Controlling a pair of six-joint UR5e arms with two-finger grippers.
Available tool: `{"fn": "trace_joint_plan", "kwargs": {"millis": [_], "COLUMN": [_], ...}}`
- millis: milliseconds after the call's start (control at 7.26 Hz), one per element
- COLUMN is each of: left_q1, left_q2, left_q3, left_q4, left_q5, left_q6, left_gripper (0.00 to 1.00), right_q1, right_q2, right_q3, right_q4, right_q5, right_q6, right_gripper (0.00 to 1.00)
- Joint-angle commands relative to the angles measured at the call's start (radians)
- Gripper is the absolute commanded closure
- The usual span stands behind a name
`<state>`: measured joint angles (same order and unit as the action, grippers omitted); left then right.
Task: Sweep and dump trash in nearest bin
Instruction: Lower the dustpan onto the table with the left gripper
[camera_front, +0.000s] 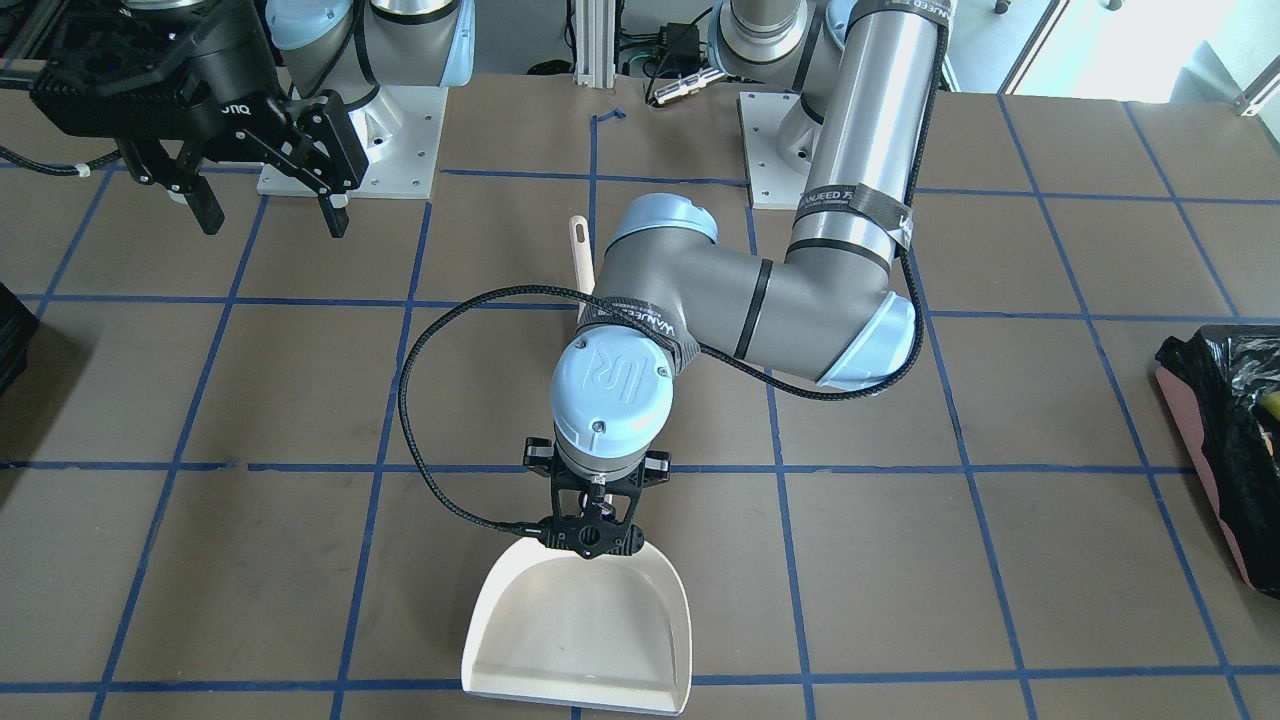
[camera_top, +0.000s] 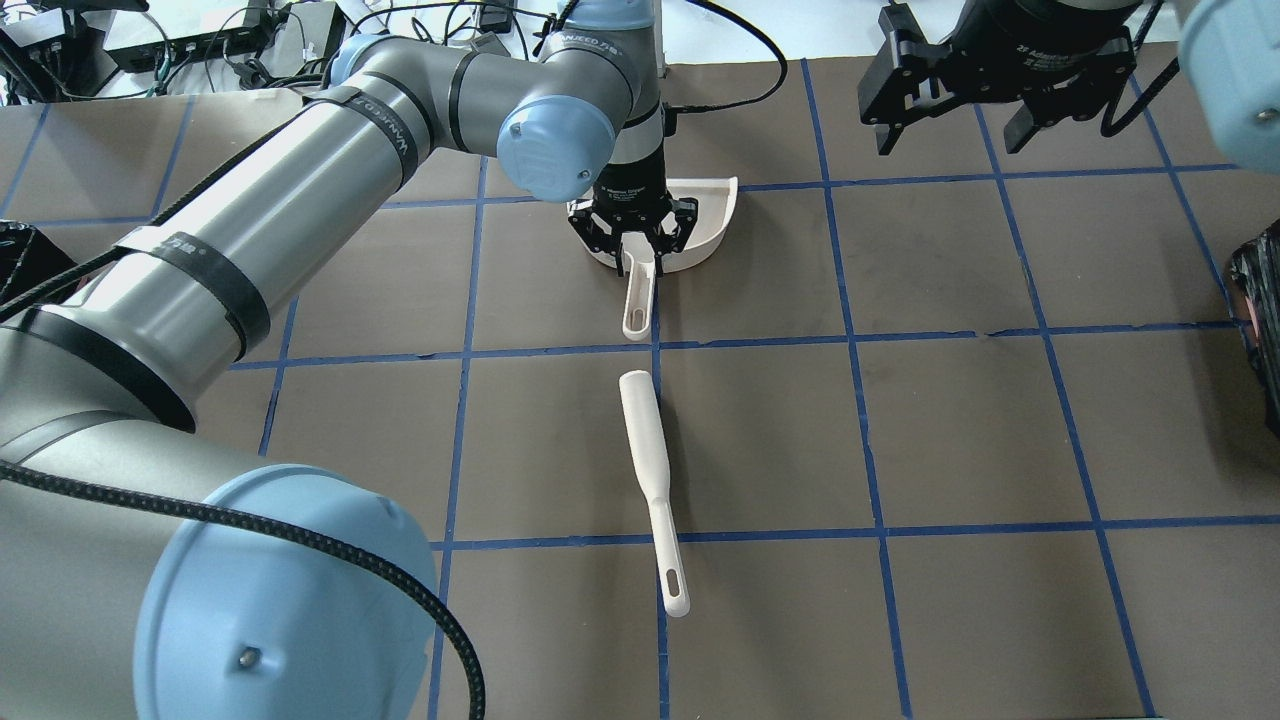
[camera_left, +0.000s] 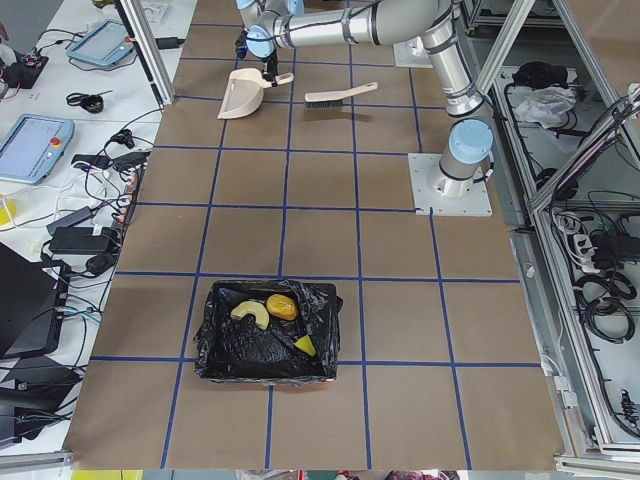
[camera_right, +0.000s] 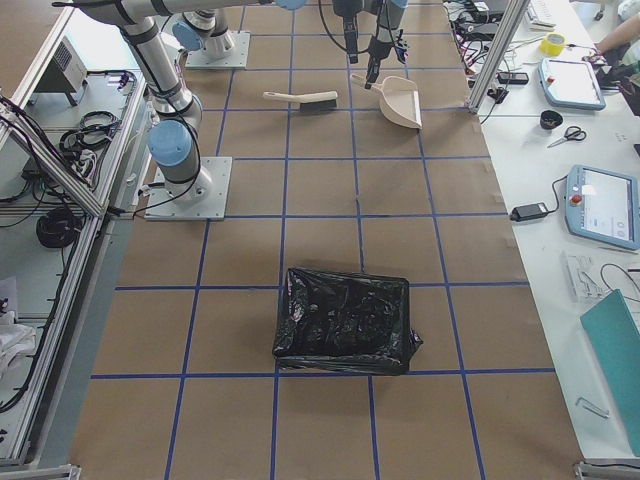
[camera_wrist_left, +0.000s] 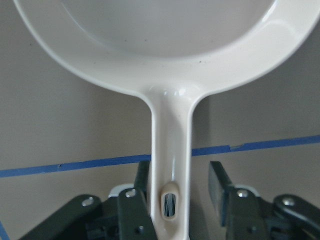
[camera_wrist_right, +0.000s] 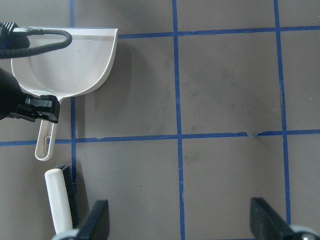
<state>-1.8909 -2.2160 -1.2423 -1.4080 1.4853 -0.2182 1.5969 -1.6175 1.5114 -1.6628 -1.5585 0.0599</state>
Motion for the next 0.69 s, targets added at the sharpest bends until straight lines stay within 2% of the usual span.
{"fn": "trace_joint_plan", "kwargs": {"millis": [0,138,413,551], "left_q1": [0.000,0.000,0.001,0.003], "left_q2": [0.004,0.010,0.054,0.085], "left_q3": [-0.016,-0.016,-0.016,-0.023], "left_q4": [0.006,0.006,-0.009,-0.014], "left_q5": [0.001,0.001,0.012,0.050], "left_q6": [0.007,0.010,0.025,0.080], "left_gripper": [0.22,0.11,0.03,0.00], "right_q1": [0.000,0.000,0.000,0.000], "right_q2": [0.001,-0.001,-0.001,-0.001], "right_q3": [0.000,0.000,0.000,0.000], "right_q4": [0.000,0.000,0.000,0.000], "right_q5": [0.000,0.000,0.000,0.000], "right_q6": [0.000,0.000,0.000,0.000], "right_gripper": [0.00,0.00,0.00,0.00]}}
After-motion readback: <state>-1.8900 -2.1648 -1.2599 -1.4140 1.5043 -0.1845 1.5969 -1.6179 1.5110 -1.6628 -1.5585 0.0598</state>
